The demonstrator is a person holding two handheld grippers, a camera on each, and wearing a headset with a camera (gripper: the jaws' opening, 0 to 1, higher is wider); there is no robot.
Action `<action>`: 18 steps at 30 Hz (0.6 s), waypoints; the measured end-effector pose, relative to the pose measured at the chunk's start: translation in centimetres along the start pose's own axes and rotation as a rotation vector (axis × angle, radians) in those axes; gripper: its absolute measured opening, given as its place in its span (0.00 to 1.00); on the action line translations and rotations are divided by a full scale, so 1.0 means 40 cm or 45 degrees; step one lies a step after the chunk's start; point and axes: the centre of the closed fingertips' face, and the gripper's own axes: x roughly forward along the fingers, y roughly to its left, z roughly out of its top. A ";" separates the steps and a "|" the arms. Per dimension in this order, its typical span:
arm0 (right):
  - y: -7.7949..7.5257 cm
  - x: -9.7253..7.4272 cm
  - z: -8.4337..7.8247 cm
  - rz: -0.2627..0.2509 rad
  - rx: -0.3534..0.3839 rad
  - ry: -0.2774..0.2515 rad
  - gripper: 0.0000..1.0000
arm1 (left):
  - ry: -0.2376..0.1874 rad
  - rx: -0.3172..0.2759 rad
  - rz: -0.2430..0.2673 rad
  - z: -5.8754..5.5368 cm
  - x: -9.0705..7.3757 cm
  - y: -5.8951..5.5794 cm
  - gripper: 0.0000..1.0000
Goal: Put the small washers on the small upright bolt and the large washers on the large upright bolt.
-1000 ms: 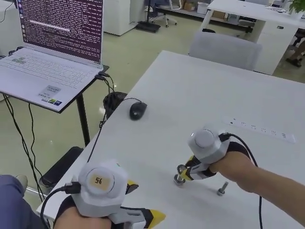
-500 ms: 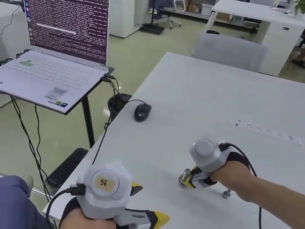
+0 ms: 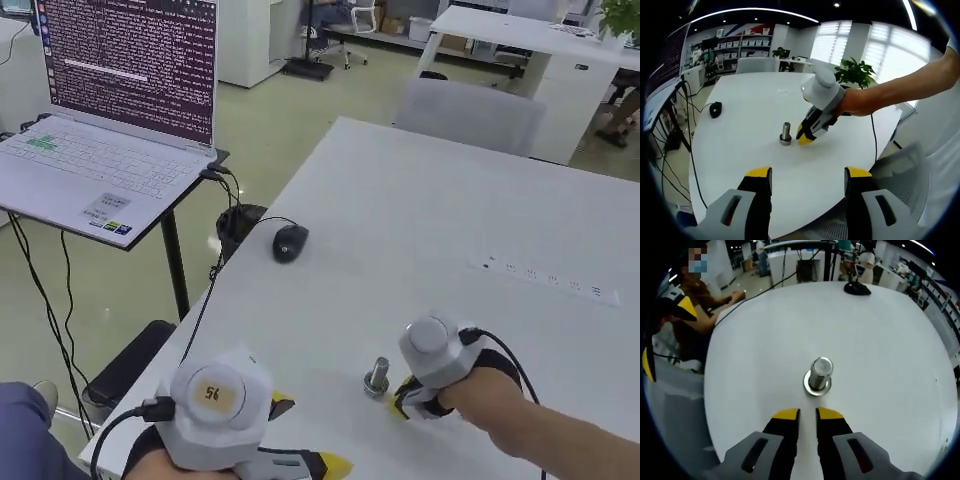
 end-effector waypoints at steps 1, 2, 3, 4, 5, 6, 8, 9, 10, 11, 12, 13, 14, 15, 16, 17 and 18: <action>0.006 0.001 -0.006 0.001 0.017 -0.008 0.14 | 0.000 0.001 -0.003 0.001 0.001 -0.002 0.58; 0.010 0.000 -0.010 0.001 0.028 -0.013 0.14 | -0.001 0.001 -0.006 0.002 0.001 -0.002 0.58; 0.017 0.000 -0.015 0.004 0.048 -0.022 0.14 | 0.002 0.004 -0.008 0.001 0.003 -0.002 0.58; 0.022 -0.001 -0.018 0.001 0.060 -0.032 0.14 | 0.005 0.007 -0.009 0.000 0.004 -0.002 0.58; 0.027 -0.001 -0.021 -0.003 0.063 -0.046 0.14 | 0.009 0.010 -0.013 -0.002 0.007 -0.002 0.58; 0.032 -0.001 -0.024 -0.001 0.068 -0.056 0.14 | 0.012 0.012 -0.016 -0.002 0.008 -0.003 0.58; 0.050 -0.004 -0.029 0.007 0.080 -0.085 0.15 | 0.020 0.019 -0.022 -0.005 0.012 -0.005 0.58; 0.056 -0.005 -0.032 0.005 0.080 -0.092 0.16 | 0.025 0.022 -0.026 -0.006 0.015 -0.005 0.58; 0.061 -0.006 -0.039 -0.001 0.084 -0.103 0.16 | 0.032 0.025 -0.030 -0.008 0.018 -0.006 0.58; 0.065 -0.007 -0.042 -0.004 0.093 -0.113 0.17 | 0.035 0.029 -0.033 -0.009 0.020 -0.006 0.58; 0.078 -0.013 -0.045 -0.004 0.106 -0.137 0.17 | 0.041 0.033 -0.038 -0.010 0.024 -0.007 0.58; 0.084 -0.016 -0.048 -0.005 0.112 -0.150 0.17 | 0.044 0.036 -0.041 -0.011 0.027 -0.007 0.58; 0.093 -0.021 -0.057 -0.006 0.118 -0.162 0.18 | 0.049 0.041 -0.046 -0.012 0.030 -0.008 0.58; 0.100 -0.025 -0.063 -0.004 0.119 -0.169 0.18 | 0.050 0.042 -0.047 -0.012 0.031 -0.008 0.58; 0.106 -0.029 -0.070 -0.007 0.123 -0.180 0.19 | 0.054 0.046 -0.051 -0.012 0.035 -0.009 0.58; 0.111 -0.033 -0.079 -0.012 0.127 -0.188 0.20 | 0.057 0.048 -0.055 -0.012 0.037 -0.011 0.58; 0.119 -0.040 -0.095 -0.015 0.135 -0.194 0.21 | 0.058 0.052 -0.058 -0.011 0.040 -0.012 0.58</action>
